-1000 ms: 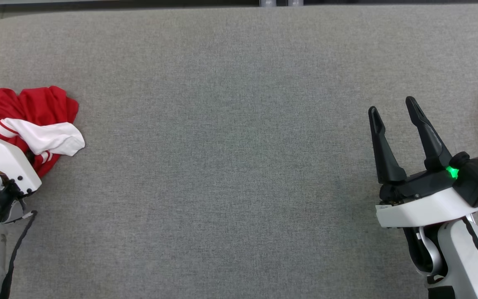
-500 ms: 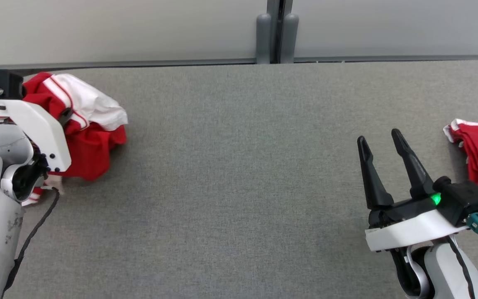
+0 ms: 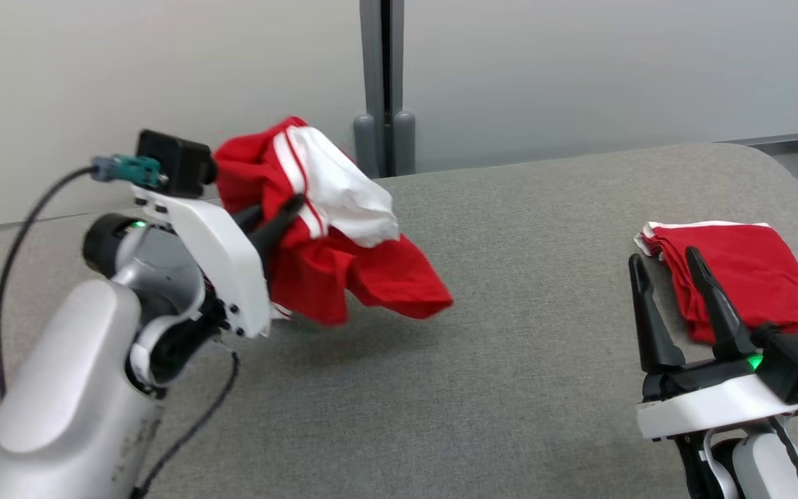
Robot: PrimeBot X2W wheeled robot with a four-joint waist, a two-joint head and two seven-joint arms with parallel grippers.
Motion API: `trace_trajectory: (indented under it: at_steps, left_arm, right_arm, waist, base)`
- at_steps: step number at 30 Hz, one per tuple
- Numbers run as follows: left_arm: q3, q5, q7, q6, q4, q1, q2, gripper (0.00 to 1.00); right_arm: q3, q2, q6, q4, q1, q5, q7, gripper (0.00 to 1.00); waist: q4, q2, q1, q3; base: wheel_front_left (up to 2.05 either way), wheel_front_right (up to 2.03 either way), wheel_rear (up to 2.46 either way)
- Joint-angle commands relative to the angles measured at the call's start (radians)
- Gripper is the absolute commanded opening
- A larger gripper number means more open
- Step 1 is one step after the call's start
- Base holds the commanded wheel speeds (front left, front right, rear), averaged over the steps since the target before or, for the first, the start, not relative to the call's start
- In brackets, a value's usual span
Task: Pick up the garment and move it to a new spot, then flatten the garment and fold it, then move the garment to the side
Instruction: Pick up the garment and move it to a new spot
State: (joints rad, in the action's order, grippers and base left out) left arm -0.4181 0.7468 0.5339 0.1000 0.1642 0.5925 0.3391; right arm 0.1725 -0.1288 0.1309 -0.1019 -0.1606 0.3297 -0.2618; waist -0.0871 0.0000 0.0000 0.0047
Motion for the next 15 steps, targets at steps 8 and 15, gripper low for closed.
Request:
trace_trajectory:
  at_steps: [8, 15]
  left_arm:
    - [-0.103, -0.023, -0.108, -0.041, -0.059, -0.184, -0.132, 0.00]
    - [-0.193, -0.100, -0.241, -0.015, 0.151, -0.218, -0.201, 0.05]
  right_arm:
    - [-0.035, -0.019, 0.000, 0.019, 0.009, -0.009, -0.005, 1.00]
    - [-0.010, -0.015, 0.000, 0.009, -0.011, -0.003, -0.005, 1.00]
  waist:
    - [-0.058, 0.0000, 0.0000, 0.019]
    - [-0.070, 0.0000, 0.0000, 0.058]
  base:
    - [0.00, 0.00, 0.00]
    - [0.00, 0.00, 0.00]
